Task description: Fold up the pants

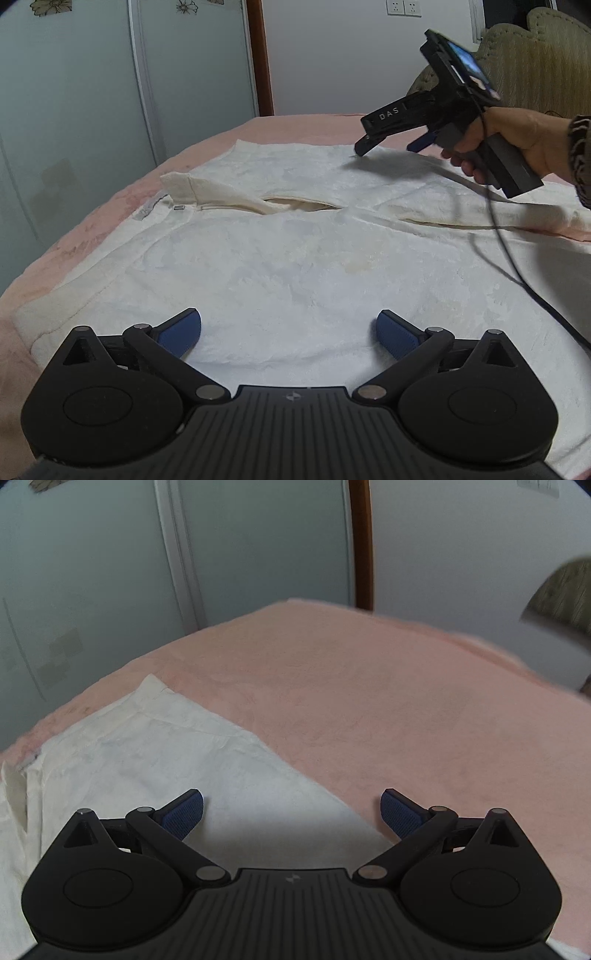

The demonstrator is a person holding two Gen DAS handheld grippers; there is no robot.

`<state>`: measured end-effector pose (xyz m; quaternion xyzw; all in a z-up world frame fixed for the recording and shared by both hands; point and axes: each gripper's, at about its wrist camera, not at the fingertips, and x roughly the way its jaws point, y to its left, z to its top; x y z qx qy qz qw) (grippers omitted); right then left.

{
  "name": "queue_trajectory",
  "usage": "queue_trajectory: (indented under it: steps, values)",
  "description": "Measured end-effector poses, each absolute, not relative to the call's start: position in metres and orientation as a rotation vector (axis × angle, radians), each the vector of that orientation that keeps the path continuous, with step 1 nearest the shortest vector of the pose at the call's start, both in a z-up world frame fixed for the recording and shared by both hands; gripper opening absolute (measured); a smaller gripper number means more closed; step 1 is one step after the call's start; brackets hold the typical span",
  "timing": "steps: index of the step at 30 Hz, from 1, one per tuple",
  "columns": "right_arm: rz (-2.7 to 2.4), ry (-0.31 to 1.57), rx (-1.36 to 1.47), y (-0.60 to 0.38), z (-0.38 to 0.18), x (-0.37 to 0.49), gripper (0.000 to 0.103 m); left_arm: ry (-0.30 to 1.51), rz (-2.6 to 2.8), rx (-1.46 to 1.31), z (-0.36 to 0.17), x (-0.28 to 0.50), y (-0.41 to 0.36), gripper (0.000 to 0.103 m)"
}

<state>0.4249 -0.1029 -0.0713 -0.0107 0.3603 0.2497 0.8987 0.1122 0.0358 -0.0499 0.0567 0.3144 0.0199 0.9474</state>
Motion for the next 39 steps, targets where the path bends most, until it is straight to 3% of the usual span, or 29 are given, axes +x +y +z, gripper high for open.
queue_trajectory:
  steps: [7, 16, 27, 32, 34, 35, 36, 37, 39]
  values:
    - [0.771, 0.817, -0.06, -0.101, -0.067, 0.389, 0.103, 0.676, -0.01, 0.081, -0.036, 0.119, 0.051, 0.102]
    - [0.859, 0.541, -0.473, -0.063, -0.068, 0.283, 0.103, 0.609, 0.066, 0.036, 0.036, 0.212, 0.097, 0.102]
    - [0.876, 0.498, -0.536, -0.065, -0.089, 0.264, 0.103, 0.917, -0.095, -0.382, 0.037, 0.38, 0.1, 0.095]
    - [0.874, 0.465, -0.508, -0.073, -0.095, 0.258, 0.103, 0.996, -0.043, -0.476, 0.013, 0.422, 0.1, 0.08]
    - [0.869, 0.457, -0.501, -0.075, -0.097, 0.257, 0.103, 1.031, -0.027, -0.519, 0.003, 0.429, 0.103, 0.057]
    - [0.867, 0.457, -0.496, -0.075, -0.098, 0.256, 0.103, 1.044, -0.037, -0.557, -0.001, 0.43, 0.107, 0.051]
    - [0.866, 0.457, -0.49, -0.075, -0.099, 0.256, 0.103, 1.045, -0.043, -0.597, -0.004, 0.429, 0.111, 0.031]
    - [0.863, 0.462, -0.483, -0.076, -0.1, 0.257, 0.103, 1.035, -0.051, -0.631, -0.005, 0.424, 0.114, 0.021]
    - [0.853, 0.483, -0.458, -0.077, -0.099, 0.259, 0.103, 1.011, -0.055, -0.654, -0.003, 0.412, 0.12, 0.015]
